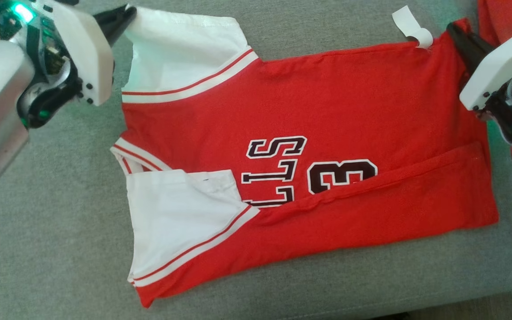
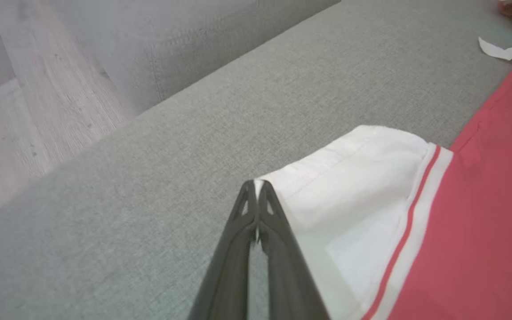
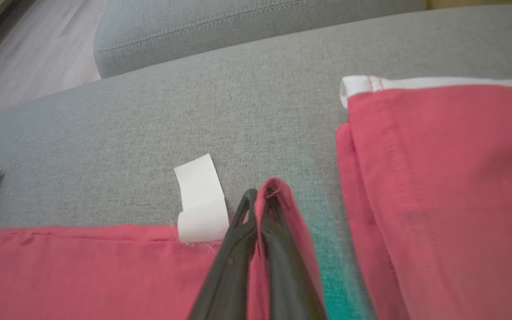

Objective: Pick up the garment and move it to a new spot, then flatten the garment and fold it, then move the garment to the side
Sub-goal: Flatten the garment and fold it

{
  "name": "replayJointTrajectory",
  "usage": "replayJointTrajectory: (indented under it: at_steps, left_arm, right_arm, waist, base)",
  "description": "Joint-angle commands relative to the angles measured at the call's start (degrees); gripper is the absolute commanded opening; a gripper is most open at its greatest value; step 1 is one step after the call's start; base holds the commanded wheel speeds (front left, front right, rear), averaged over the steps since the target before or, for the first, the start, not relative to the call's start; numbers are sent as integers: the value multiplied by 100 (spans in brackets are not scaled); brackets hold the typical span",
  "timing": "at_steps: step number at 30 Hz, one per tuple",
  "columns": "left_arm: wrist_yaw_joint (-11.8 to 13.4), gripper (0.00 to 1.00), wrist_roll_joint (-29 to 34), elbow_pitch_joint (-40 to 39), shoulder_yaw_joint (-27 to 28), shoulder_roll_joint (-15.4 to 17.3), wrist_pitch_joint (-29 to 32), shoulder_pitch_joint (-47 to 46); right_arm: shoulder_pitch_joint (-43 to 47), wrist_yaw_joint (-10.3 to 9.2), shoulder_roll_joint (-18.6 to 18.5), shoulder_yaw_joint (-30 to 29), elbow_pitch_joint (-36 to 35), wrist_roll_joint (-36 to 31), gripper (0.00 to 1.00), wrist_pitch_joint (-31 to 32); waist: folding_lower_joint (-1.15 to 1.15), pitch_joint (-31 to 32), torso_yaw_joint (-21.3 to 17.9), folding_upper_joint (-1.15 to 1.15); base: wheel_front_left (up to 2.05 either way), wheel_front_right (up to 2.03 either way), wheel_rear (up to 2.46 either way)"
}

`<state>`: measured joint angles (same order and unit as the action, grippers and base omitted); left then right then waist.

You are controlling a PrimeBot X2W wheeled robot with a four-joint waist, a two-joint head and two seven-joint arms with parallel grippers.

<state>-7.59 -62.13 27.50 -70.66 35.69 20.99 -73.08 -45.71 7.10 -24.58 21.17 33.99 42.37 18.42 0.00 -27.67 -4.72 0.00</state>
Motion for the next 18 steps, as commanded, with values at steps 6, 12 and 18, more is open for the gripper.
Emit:
replayJointTrajectory:
  at_steps: [6,12,18]
  left_arm:
    - [10,0,614,126,36,337,-1004,-659]
    - [10,0,843,618,64,223,-2010,-961]
    - [10,0,400,761,73,-38,-2488,-838]
  right_arm:
    - [-362,39,-169,-40,3,23,0,-303]
    - [-733,39,-266,-153,165,63,0,-497]
    - [-640,39,-493,-179,200,143,0,-585]
  waist:
    - [0,28,161,0]
    - [0,101,352,0]
    - [0,259,590,0]
  base:
    - [0,0,0]
    - [0,0,0]
    - [0,0,0]
